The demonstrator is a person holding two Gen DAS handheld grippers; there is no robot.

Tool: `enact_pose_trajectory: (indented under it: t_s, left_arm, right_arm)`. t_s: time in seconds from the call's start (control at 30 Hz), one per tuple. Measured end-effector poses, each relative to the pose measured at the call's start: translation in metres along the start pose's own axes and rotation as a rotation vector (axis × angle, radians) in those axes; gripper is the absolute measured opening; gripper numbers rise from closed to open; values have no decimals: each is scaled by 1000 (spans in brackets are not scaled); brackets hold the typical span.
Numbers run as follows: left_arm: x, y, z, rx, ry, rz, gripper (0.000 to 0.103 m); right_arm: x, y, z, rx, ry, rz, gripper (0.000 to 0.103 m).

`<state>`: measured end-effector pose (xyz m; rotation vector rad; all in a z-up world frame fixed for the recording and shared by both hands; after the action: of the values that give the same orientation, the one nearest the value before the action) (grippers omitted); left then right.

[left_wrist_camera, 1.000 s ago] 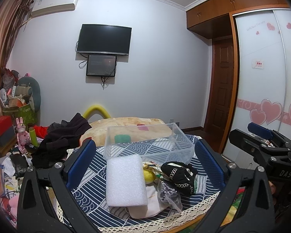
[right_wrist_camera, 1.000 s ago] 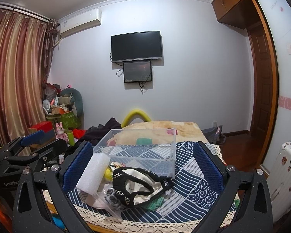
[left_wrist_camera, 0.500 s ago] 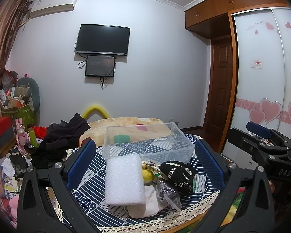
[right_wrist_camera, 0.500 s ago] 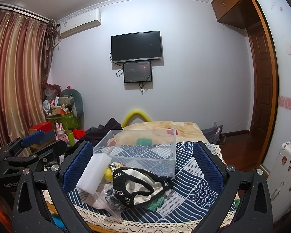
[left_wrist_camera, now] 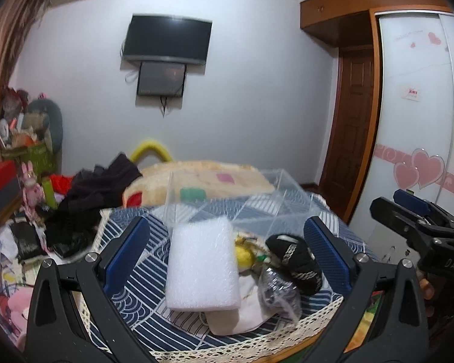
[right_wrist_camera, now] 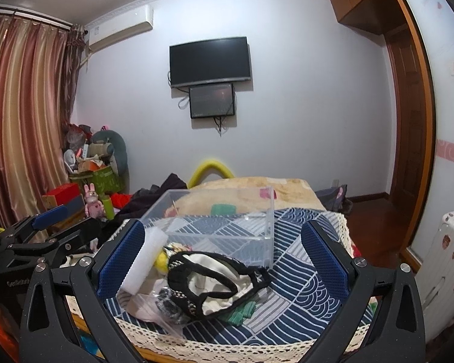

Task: Organize soft objects
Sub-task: 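Grasp the white foam sheet with the left tool while the right tool grasps the black lace bra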

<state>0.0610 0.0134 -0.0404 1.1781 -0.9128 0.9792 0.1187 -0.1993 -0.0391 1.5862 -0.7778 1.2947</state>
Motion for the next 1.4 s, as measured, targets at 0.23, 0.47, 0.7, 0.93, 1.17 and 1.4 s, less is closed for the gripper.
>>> enact_pose_trajectory:
  t_s: [0.23,0.47,0.7,0.93,1.17,1.4]
  left_arm:
    - [-19,-31,-17,7,39,-74,103]
    - [-39,-59,-34,24,86,-152,103]
    - [-51,-77,-41,9,118,-202,100]
    - [-58,-85,-36,-18,111,-236,82]
    - [-52,-73,-22,7,30,-186,82]
    - [-36,-56,-23,23,20,-130,82]
  right_arm:
    - [-21,-24,7,32,-14,-86,103]
    - [-42,-48,-2,110,-25,-198,91]
    - [-60,-65,-9,143,-27,-278,91]
    - [-69,-72,-10,191,-50,-332,66]
    - [-73,-71,-19,257,-25,-359,19]
    - [-64,-60,-12,207,-1,-288,12]
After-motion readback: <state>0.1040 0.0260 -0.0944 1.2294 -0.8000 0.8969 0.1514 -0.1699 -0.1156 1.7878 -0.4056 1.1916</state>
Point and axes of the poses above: each gripper's, at about its wrist camera, not at the fingertips, and y roughly against the way its jaws point, z to its right, x to its top, the point moved 4 cm from there along -y, roughly the way its jaws point, and after that the axes turned 4 degrees about -x, right-handed, at the moved point
